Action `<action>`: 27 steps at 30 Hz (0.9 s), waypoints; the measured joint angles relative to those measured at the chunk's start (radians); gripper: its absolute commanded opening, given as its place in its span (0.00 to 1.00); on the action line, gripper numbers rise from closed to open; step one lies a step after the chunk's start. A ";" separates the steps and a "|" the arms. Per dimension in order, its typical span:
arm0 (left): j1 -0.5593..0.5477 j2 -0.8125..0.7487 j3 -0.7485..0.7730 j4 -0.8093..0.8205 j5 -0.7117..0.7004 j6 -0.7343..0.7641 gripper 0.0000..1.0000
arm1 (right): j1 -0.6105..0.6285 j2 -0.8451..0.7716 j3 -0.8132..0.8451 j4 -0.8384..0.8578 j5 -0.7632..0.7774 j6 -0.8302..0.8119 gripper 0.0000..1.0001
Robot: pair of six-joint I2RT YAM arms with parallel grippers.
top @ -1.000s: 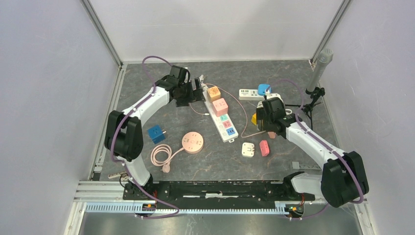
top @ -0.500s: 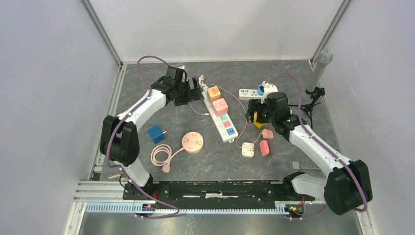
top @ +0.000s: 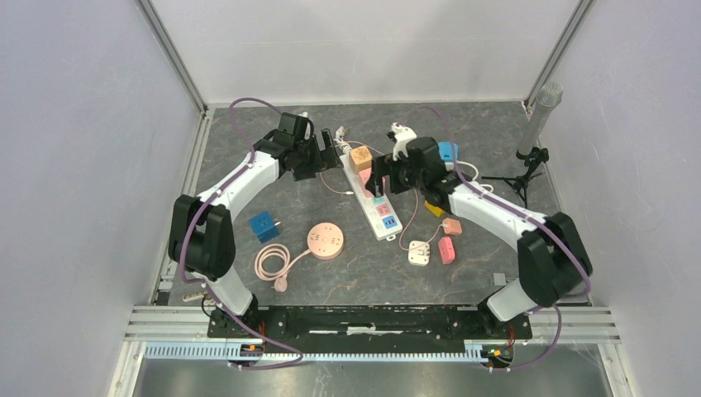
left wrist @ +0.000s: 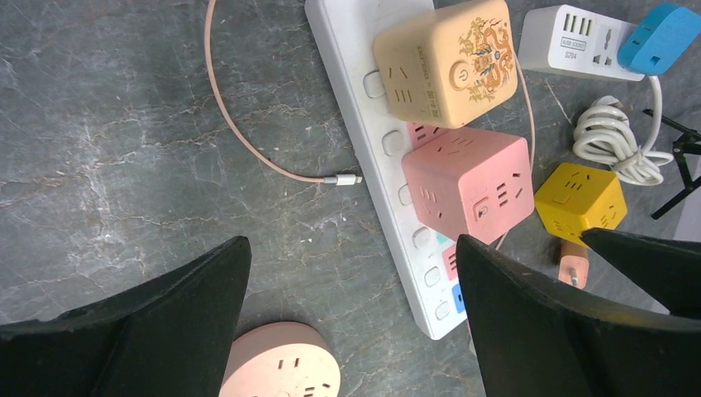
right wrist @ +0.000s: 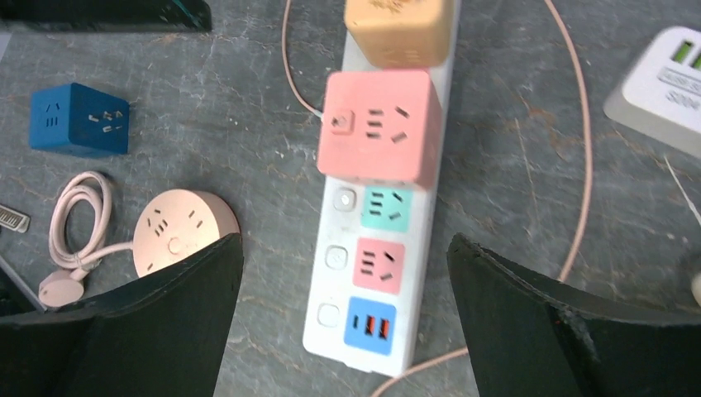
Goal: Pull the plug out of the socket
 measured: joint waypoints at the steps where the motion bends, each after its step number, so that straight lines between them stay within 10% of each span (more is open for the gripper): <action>1: 0.002 0.002 0.000 -0.002 0.008 -0.006 1.00 | 0.017 0.031 0.035 -0.014 0.027 -0.001 0.97; 10: 0.031 0.039 0.000 -0.005 0.072 -0.086 1.00 | 0.083 0.230 0.200 -0.114 0.202 -0.040 0.94; 27: 0.055 0.106 0.003 0.003 0.206 -0.171 1.00 | 0.097 0.341 0.272 -0.155 0.226 -0.064 0.49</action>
